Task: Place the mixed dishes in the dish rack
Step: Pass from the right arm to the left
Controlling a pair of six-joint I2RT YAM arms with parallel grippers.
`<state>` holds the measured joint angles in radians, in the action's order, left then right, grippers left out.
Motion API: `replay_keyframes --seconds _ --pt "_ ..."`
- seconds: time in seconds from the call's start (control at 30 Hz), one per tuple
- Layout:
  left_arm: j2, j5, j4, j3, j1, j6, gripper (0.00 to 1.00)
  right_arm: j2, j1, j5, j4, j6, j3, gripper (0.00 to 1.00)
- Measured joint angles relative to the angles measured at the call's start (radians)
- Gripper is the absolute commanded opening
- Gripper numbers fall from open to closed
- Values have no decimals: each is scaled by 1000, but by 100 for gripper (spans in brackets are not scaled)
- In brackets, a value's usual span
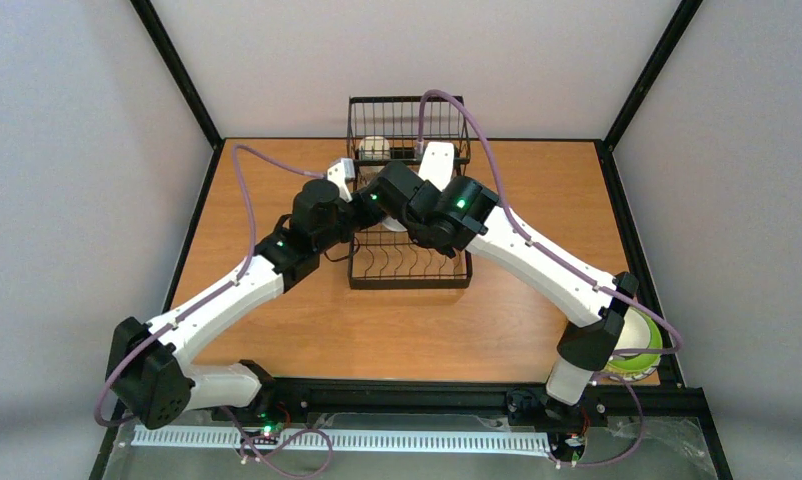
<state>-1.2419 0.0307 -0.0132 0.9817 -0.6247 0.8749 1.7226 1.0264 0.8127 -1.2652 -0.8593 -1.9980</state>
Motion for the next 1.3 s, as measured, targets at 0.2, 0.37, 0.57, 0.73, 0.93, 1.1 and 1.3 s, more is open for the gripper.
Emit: replay_keyframes --seconds 0.2,0.37,0.57,0.73,0.93,1.1,1.3 --pt "-35 -2 2 20 0 81 0 1 -6 15 2 -2 0 51" --pt "-79 2 -12 63 0 149 0 19 -10 42 6 -5 0 41" --pt "-119 4 -38 97 0 209 0 67 -13 97 13 -21 -3 12" --pt "-125 4 -63 107 -2 270 0 91 -26 169 33 -51 -6 2" --pt "-158 48 -88 148 -2 315 32 89 -24 234 41 -35 9 2" --pt "-172 96 -133 196 1 354 68 64 -26 285 92 26 64 2" --pt "-159 122 -144 212 1 360 79 14 -22 316 208 165 131 2"
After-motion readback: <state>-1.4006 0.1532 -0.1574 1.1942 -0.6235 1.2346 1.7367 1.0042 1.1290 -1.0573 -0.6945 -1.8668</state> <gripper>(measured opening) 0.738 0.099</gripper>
